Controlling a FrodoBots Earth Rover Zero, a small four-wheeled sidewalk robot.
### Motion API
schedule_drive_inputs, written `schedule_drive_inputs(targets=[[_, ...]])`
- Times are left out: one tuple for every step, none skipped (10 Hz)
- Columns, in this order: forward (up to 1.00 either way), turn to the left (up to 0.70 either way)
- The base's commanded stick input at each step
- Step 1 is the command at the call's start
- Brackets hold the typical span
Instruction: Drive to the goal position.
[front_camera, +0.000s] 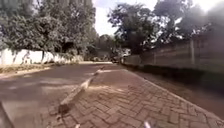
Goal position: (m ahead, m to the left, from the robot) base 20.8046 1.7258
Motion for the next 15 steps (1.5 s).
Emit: schedule_drive_inputs(targets=[[0.52, 0.00], [0.28, 0.00], [0.47, 0.00], [0.69, 0.00], [0.70, 0.00], [0.70, 0.00], [0.70, 0.00], [0.70, 0.00], [0.70, 0.00], [0.70, 0.00], [0.70, 0.00], [0.70, 0.00], [0.70, 0.00], [0.70, 0.00], [0.70, 0.00]])
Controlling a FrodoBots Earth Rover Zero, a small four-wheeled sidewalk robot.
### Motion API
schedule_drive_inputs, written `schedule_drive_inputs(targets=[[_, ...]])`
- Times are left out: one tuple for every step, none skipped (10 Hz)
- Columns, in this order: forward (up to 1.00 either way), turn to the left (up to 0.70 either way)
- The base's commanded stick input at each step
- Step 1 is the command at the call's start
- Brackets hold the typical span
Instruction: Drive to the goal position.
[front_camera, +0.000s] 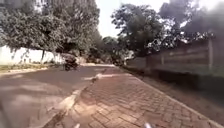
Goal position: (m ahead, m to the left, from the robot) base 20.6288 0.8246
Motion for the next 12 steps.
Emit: schedule_drive_inputs(targets=[[0.70, 0.00], [0.70, 0.00], [0.70, 0.00], [0.70, 0.00], [0.70, 0.00], [0.70, 0.00], [0.70, 0.00], [0.70, 0.00], [0.70, 0.00], [0.70, 0.00], [0.70, 0.00], [0.70, 0.00]])
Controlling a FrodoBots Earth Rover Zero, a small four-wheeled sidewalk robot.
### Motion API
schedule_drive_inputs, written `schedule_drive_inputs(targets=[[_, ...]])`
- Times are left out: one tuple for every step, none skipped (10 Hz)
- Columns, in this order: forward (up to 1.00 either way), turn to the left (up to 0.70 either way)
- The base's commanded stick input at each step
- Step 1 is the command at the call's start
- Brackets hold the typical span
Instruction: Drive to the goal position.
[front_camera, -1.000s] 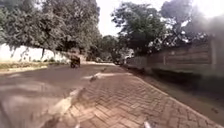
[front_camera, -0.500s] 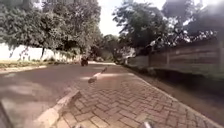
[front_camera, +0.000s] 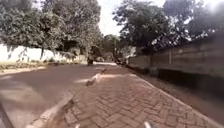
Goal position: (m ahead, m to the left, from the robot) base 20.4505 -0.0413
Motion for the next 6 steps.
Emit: schedule_drive_inputs(targets=[[0.70, 0.00], [0.70, 0.00], [0.70, 0.00], [0.70, 0.00], [0.70, 0.00], [0.70, 0.00]])
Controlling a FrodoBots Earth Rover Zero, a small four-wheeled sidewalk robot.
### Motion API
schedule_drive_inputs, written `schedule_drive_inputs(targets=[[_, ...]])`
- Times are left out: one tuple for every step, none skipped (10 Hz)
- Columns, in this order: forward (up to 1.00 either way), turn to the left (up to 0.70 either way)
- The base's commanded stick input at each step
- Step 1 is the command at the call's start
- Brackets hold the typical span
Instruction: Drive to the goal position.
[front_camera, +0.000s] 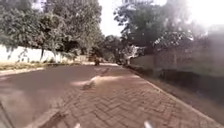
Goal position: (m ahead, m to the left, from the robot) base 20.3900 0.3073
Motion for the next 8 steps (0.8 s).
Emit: schedule_drive_inputs(targets=[[0.70, 0.00], [0.70, 0.00], [0.70, 0.00], [0.70, 0.00], [0.70, -0.23], [0.70, -0.35], [0.70, -0.15], [0.70, 0.00]])
